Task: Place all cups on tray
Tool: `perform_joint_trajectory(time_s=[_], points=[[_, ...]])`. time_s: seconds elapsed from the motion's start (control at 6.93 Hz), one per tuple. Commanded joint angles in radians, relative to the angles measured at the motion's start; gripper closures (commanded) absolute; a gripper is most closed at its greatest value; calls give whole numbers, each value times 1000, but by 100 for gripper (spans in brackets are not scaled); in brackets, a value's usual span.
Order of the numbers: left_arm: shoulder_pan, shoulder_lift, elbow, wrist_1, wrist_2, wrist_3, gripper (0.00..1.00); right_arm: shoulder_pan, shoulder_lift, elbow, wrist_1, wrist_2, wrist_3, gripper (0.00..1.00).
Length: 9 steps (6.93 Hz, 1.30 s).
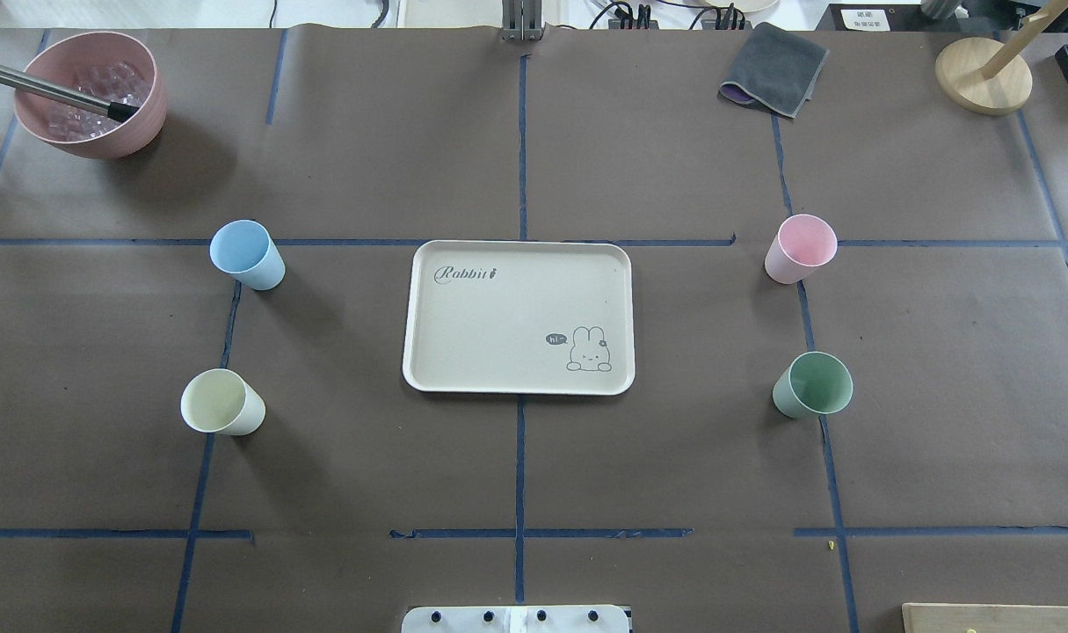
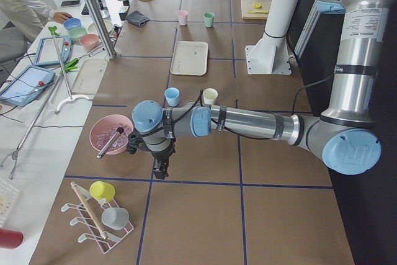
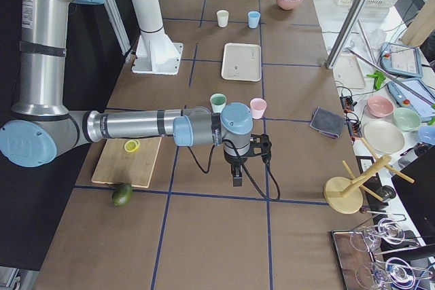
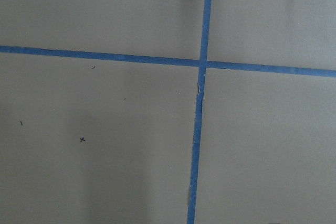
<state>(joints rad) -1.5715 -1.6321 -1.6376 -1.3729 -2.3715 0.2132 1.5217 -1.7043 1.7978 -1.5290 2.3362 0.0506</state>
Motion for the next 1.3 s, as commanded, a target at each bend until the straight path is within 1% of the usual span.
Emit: perform_joint_trajectory(time_s=[0.0, 0.72, 0.87, 1.16], points=[[-1, 2, -2, 0, 0, 0, 0, 0, 0, 0, 3, 0, 0, 0], [2, -2, -19, 5, 3, -6, 0, -3, 2, 5, 13, 0, 3, 0], [1, -3, -22, 3, 2, -8, 0, -6, 2, 0, 74, -1, 11, 0], [-1, -44, -22, -2, -2, -8, 0, -6, 2, 5, 90, 2, 12, 0]])
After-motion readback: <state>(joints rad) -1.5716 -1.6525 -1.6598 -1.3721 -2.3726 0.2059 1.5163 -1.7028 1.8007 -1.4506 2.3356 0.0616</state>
